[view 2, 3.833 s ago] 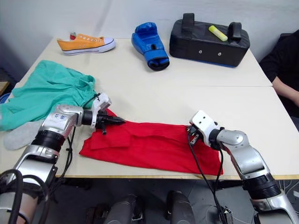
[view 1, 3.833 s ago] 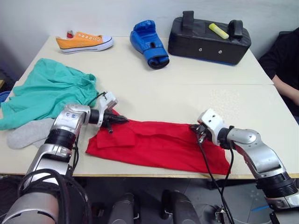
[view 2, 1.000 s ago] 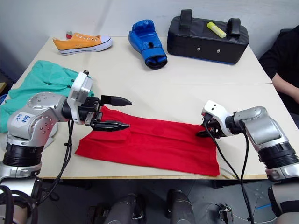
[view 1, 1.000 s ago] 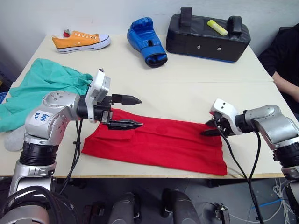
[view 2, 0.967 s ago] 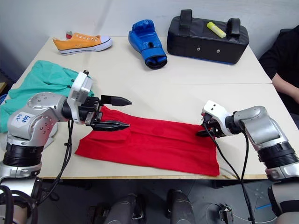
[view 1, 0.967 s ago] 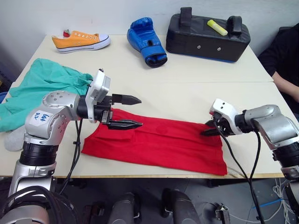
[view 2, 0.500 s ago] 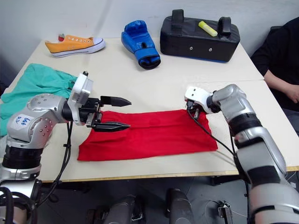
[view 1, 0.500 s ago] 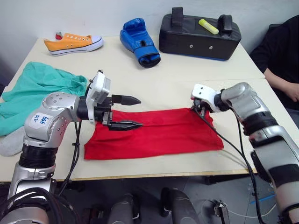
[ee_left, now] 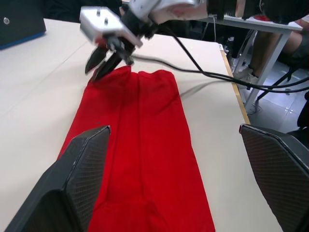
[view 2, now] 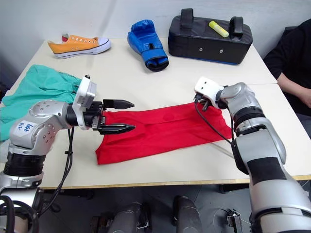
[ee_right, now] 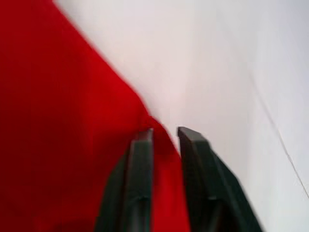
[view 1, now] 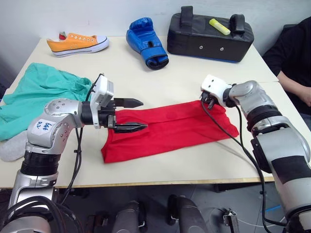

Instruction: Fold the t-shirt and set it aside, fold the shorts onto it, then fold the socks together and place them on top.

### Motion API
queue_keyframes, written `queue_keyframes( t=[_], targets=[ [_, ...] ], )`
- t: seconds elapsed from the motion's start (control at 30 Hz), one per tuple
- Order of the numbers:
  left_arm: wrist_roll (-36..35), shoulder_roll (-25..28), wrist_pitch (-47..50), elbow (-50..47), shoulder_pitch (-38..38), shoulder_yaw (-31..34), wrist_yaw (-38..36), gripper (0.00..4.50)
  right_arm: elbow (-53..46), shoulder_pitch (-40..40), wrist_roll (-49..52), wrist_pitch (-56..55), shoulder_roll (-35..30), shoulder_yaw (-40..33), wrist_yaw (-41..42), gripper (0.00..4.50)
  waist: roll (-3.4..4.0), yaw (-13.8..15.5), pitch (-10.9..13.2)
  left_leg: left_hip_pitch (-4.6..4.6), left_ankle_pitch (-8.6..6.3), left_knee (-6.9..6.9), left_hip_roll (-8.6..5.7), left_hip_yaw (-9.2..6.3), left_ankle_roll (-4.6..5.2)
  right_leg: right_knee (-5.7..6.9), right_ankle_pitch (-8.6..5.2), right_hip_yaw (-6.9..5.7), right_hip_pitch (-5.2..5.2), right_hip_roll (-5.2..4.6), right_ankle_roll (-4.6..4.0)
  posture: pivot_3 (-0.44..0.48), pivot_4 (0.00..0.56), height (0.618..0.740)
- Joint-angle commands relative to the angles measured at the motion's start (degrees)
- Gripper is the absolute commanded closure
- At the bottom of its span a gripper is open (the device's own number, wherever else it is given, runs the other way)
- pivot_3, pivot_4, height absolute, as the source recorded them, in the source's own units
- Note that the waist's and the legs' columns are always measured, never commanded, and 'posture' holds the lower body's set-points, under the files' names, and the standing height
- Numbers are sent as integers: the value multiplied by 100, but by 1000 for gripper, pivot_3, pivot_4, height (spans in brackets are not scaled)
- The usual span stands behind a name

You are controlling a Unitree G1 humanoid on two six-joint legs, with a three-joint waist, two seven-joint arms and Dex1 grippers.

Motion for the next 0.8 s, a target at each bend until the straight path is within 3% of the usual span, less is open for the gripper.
queue_keyframes(
  t=[0.03, 0.13, 0.23, 0.33, 0.53, 0.7, 0.8],
  targets=[
    [313, 64, -547, 743, -379, -33, -411, 0, -3210, 1270, 959, 1983, -667, -898, 666, 2120, -1, 87, -1, -1, 0, -1, 1, -6, 0, -3, 0, -3, 2, 1, 0, 0, 150, 740],
    [801, 41, -1193, 1947, -902, -283, -852, 0, -7021, 3346, 1708, 4782, -1117, -2044, 527, 1053, -2, 261, -2, -20, 0, 1, 0, -52, -1, -16, -6, -8, 7, 3, -1, 0, 150, 740],
    [1496, 2, -1816, 3334, -1524, -668, -1164, 0, -9303, 4635, 2095, 6892, -934, -3127, 83, 21, 3, 307, -2, -38, -3, 5, -7, -62, -4, -19, -8, -10, -3, 2, -2, 0, 150, 740],
    [2293, -160, -3037, 4876, -2126, -990, -1143, 0, -10790, 5505, 2155, 8505, -325, -3979, -333, 21, -2, 289, -4, -41, -16, 13, -12, -56, 16, -35, 1, -7, -9, -5, 3, 0, 150, 740],
    [3142, -576, -4260, 6804, -2942, -1053, -434, 0, -11921, 6711, 2405, 9004, 1490, -4644, -1143, 21, -19, 257, -13, -42, -34, 6, -8, -62, 42, -35, 10, -9, -13, -4, -4, 0, 150, 740],
    [3405, -907, -4297, 7394, -3271, -849, 141, 0, -11912, 6621, 2498, 9004, 2462, -4816, -1855, 21, -20, 234, -13, -47, -19, 6, -13, -52, 30, -31, 12, -5, -20, -2, 0, 0, 150, 740],
    [3484, -1063, -4148, 7552, -3377, -754, 514, 0, -11446, 6057, 2342, 9004, 2766, -4959, -2282, 21, -20, 213, -13, -47, -22, 6, -13, -52, 36, -34, 13, -3, -21, -3, 1, 0, 150, 740]
  ],
)
